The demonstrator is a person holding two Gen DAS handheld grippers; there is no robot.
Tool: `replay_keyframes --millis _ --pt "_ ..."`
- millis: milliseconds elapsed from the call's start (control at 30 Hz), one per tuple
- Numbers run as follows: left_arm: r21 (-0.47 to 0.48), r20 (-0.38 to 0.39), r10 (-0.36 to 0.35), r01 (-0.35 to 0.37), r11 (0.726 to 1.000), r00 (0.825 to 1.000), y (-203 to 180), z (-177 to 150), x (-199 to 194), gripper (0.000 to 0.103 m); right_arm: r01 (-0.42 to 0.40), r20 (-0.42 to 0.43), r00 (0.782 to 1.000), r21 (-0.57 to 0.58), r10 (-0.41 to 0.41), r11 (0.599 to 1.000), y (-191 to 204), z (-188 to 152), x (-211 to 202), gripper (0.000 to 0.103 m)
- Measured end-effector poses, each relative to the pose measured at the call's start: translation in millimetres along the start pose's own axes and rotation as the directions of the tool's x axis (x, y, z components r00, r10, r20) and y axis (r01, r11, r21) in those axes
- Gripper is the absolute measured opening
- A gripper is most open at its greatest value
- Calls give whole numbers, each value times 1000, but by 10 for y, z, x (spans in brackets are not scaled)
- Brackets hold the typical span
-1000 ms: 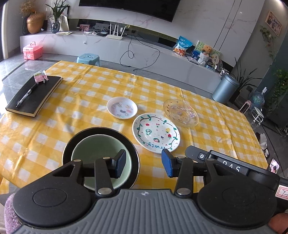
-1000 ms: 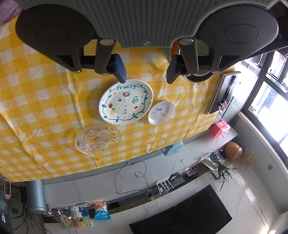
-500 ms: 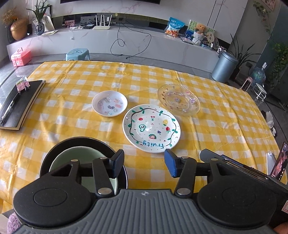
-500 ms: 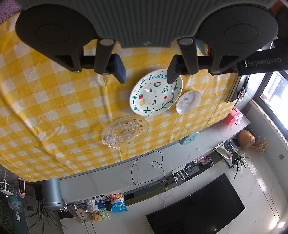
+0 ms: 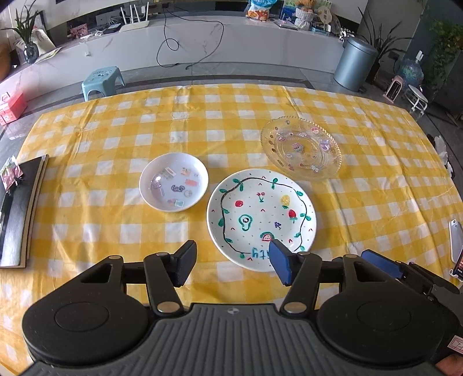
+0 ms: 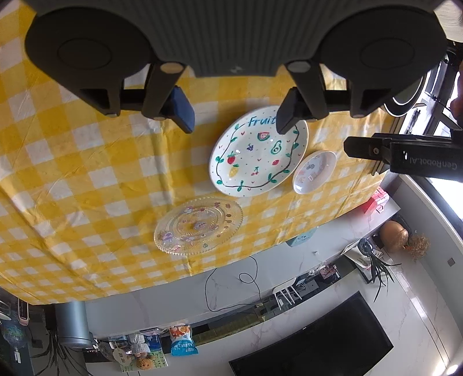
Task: Organize plates and bowls
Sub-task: 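Move both tools to the white painted plate rim and close on it, then lift the white plate with both tools, carry beside the bowl stack, open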
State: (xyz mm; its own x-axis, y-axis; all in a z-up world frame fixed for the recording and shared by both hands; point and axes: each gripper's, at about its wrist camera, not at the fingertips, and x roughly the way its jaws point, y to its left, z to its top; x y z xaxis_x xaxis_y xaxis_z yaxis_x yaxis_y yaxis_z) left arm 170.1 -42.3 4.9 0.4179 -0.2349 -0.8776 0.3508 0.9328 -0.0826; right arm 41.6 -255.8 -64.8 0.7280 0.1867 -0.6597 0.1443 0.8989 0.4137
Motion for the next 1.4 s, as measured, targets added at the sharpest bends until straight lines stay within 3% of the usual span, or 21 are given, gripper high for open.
replay_keyframes --millis 267,400,533,633,900,1067,1200,1400 --pt "51 -141 -1 8 999 990 61 300 477 68 -18 -22 1000 28 18 999 -133 127 285 62" --pt "62 -193 32 -20 998 981 103 382 699 68 -17 -44 999 48 19 999 -175 189 446 56" --pt "38 -232 21 -13 999 972 164 451 850 65 -10 -72 997 58 14 998 -208 230 595 43" --pt "28 -256 18 -12 1000 967 187 464 960 56 -9 -83 996 69 15 998 -229 250 679 36" --pt "-22 -270 -13 8 1000 963 249 445 1116 45 -5 -103 995 91 14 996 -281 317 820 26" --pt "-79 -267 -64 44 996 962 321 433 1159 28 -10 -99 995 100 20 995 -300 334 847 23" --pt "-103 -264 -65 39 994 962 330 438 1139 25 -32 -118 992 133 48 991 -325 336 891 8" --pt "-147 -276 -82 42 988 958 312 414 1086 18 -2 -118 993 141 19 990 -328 339 839 8"
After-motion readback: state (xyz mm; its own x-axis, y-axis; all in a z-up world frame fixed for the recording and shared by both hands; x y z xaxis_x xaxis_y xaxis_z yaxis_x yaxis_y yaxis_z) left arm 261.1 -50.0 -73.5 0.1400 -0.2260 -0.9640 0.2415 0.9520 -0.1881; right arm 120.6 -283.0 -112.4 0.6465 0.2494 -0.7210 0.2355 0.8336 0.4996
